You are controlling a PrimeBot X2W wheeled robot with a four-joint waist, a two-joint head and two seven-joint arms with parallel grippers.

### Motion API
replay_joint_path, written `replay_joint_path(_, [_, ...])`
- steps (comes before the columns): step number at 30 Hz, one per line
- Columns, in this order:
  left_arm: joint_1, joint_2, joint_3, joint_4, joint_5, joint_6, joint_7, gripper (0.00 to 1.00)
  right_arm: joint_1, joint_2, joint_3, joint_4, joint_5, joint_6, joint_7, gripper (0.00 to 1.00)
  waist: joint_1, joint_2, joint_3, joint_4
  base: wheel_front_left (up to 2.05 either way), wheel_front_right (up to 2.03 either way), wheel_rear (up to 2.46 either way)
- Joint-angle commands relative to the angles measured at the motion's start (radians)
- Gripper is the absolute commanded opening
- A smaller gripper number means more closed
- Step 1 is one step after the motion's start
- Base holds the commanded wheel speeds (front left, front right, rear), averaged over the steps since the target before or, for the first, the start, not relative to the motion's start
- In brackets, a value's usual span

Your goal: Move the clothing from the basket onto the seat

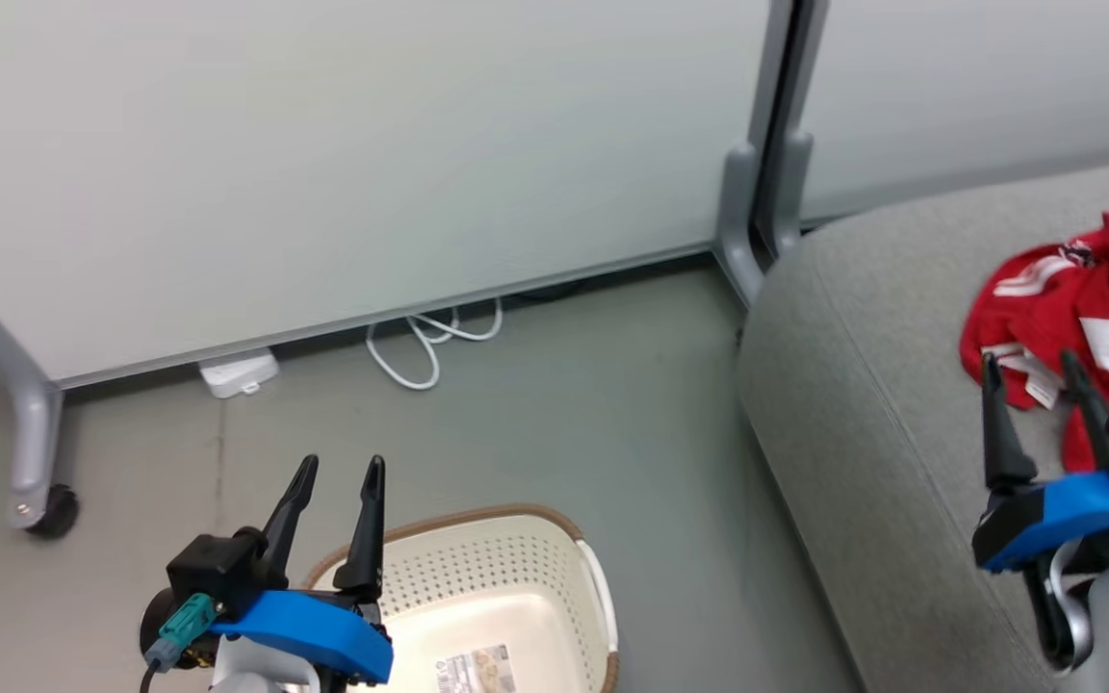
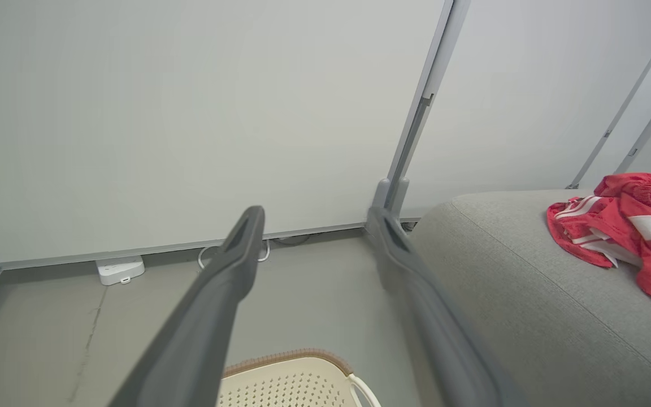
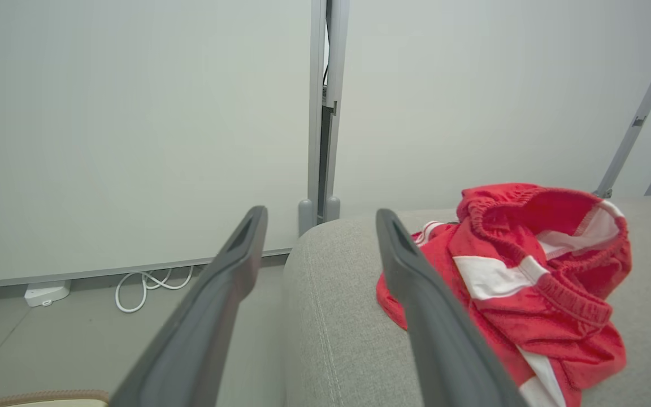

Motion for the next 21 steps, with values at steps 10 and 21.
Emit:
replay_joint_path(10, [0.037, -0.01, 0.082, 0.024, 0.041, 0.0, -0.003, 1.0, 0.165, 0.08, 0.067, -0.156, -0.001, 0.0, 0.045, 1.0, 0.0006, -0.0001, -0.039, 0.093, 0.0, 0.0, 0.0])
replay_joint_path(21, [0.05, -0.023, 0.112, 0.036, 0.056, 0.0, -0.003, 1.0, 0.221, 0.101, 0.08, -0.209, 0.013, 0.0, 0.067, 1.0, 0.0006, -0.0001, -0.031, 0.124, 0.0, 0.0, 0.0])
